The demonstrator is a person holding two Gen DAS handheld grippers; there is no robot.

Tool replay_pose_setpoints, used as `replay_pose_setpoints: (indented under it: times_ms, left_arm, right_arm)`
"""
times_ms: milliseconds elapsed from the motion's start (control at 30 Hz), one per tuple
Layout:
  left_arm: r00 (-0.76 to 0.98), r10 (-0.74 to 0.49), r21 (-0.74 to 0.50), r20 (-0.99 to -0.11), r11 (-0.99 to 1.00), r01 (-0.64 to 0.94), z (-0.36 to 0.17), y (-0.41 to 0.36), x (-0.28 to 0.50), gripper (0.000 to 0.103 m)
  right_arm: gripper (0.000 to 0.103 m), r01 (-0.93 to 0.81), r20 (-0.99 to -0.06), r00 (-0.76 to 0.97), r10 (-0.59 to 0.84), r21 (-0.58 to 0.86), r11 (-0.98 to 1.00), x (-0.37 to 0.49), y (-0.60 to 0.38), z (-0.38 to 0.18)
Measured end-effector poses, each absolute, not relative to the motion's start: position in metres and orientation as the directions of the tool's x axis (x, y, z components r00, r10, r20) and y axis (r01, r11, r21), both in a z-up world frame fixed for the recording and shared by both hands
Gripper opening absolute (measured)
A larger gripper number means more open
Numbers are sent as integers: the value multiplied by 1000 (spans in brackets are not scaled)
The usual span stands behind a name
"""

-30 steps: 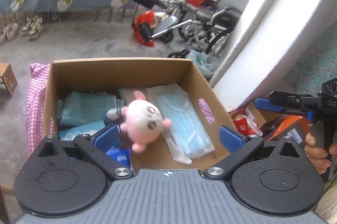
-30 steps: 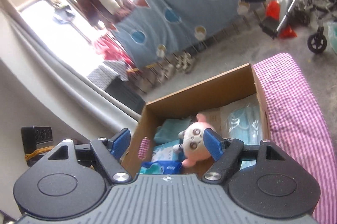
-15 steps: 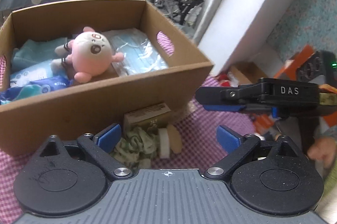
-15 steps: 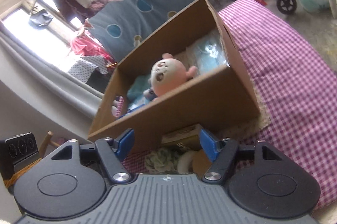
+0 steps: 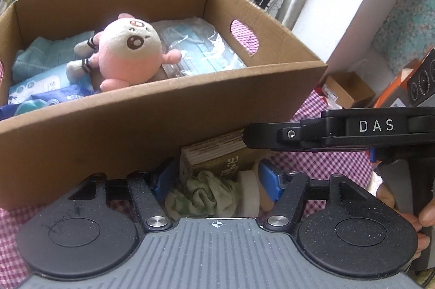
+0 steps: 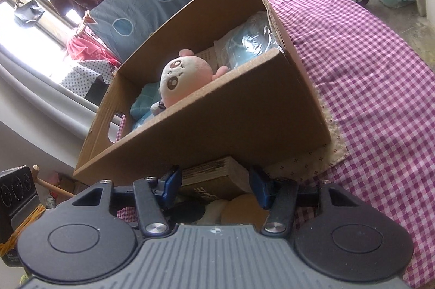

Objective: Organize soft objects
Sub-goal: 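Move the right gripper back to the bed and grasp the gold-wrapped small box, then lift the gold-wrapped box and carry it over the box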

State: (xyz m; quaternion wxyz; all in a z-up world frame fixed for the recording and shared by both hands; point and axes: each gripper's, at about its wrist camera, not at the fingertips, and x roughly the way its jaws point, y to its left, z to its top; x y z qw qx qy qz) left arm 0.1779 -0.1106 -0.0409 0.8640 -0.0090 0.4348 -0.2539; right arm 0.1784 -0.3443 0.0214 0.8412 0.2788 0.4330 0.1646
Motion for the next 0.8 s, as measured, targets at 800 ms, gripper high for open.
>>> replay_pose_setpoints:
  times_ms: [800]
  left_arm:
    - [551, -483, -256, -681, 862, 438, -19, -109, 161, 58]
  right_arm:
    - [43, -65, -579, 642, 503, 612, 788, 157, -337, 44]
